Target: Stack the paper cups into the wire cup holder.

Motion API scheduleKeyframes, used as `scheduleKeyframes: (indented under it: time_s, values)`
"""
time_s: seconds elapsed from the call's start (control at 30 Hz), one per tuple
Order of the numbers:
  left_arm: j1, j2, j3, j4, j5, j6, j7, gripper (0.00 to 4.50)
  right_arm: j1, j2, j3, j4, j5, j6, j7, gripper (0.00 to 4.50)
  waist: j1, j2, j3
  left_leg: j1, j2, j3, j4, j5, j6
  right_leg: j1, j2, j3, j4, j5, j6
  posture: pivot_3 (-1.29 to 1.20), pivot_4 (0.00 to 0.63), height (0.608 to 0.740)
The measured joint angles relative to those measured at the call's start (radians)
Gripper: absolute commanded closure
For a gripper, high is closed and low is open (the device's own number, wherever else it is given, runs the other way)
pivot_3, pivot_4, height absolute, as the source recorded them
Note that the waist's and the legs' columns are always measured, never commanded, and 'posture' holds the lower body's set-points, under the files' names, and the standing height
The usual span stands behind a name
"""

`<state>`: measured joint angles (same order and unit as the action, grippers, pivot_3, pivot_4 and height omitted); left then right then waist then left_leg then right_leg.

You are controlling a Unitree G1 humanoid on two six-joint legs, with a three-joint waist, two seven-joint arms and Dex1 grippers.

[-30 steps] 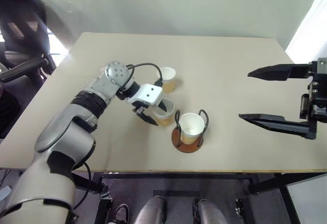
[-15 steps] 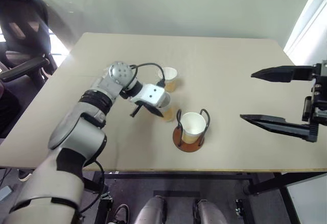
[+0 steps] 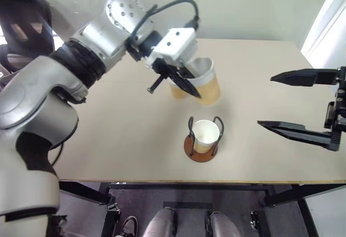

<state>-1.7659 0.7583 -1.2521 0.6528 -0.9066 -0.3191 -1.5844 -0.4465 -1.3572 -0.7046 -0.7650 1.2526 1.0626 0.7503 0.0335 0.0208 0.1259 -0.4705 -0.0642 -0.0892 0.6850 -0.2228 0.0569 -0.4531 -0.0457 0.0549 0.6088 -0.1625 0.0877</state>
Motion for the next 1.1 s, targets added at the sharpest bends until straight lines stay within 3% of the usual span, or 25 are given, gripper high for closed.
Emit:
scheduleKeyframes:
  time_s: [0.3, 0.63, 1.1]
  values:
    - [-0.107, -0.087, -0.377, 0.029, -0.015, -0.278, 0.0, 4.48, 0.023, -0.024, -0.067, -0.047, 0.093, 0.018, -0.11, 0.37, 0.0, 0.001, 0.001, -0.001, -0.007, 0.002, 0.003, -0.002, 0.005, 0.001, -0.009, -0.001, 0.001, -0.005, 0.008, 0.0, 0.15, 0.74]
    - [-0.135, -0.19, -0.45, 0.102, -0.05, -0.401, 0.0, 4.48, 0.078, -0.066, -0.157, -0.088, 0.254, 0.052, -0.275, 0.37, 0.012, 0.002, 0.001, -0.001, -0.008, 0.002, 0.014, -0.012, 0.003, 0.008, -0.011, 0.0, 0.0, -0.009, 0.015, 0.0, 0.15, 0.74]
    - [-0.136, -0.202, -0.541, 0.069, -0.08, -0.449, 0.0, 4.48, 0.13, -0.098, -0.23, -0.107, 0.382, 0.057, -0.406, 0.37, 0.014, 0.002, 0.001, 0.0, -0.008, 0.002, 0.015, -0.018, -0.004, 0.009, -0.011, 0.001, 0.001, -0.009, 0.016, 0.0, 0.15, 0.74]
